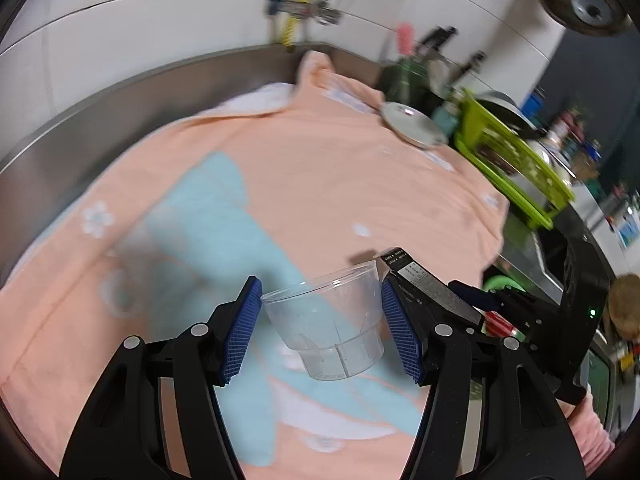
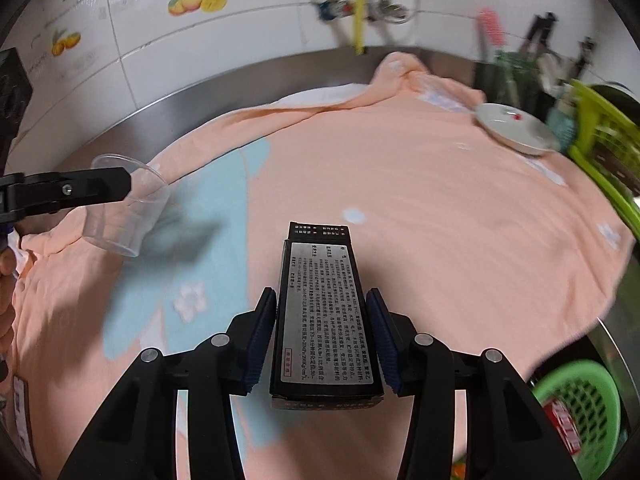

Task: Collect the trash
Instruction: 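Carry the clear cup and black box over the green basket and open both tools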

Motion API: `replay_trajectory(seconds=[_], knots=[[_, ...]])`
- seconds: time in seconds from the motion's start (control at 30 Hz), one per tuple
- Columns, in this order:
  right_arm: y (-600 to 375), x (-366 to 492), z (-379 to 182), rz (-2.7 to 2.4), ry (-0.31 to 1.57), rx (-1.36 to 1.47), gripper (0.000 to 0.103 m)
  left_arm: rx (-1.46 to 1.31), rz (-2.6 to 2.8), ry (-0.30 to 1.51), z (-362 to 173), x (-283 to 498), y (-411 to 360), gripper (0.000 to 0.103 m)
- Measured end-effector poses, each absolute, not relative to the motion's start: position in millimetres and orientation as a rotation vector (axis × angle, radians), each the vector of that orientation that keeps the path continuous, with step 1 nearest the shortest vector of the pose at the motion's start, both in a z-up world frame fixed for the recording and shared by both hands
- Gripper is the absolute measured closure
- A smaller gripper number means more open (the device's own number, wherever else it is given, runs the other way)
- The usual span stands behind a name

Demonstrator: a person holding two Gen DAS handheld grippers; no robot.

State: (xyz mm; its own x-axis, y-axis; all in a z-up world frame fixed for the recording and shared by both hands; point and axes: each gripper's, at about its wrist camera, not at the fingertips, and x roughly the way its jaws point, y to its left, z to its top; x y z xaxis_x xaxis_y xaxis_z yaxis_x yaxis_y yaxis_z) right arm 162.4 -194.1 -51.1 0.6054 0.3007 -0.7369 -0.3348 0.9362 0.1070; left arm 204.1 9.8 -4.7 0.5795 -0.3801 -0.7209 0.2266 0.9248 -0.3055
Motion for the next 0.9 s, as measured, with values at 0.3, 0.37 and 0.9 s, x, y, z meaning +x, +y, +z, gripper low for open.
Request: replay_trajectory(seconds=[0.3, 0.37, 0.9], knots=[[-300, 100, -52, 0.181, 0.834, 0.017, 0.058, -0.117, -0.533, 0.895, -1, 182, -89, 0.042], [-328, 85, -55, 0.126, 0.837, 0.034, 0.058, -0.104, -0.575, 0.906, -3, 178, -114, 0.042], [-461, 13, -97, -0.146, 0.893, 0.171, 0.058, 0.018, -0.77, 1.022, -50, 150, -279, 0.042]])
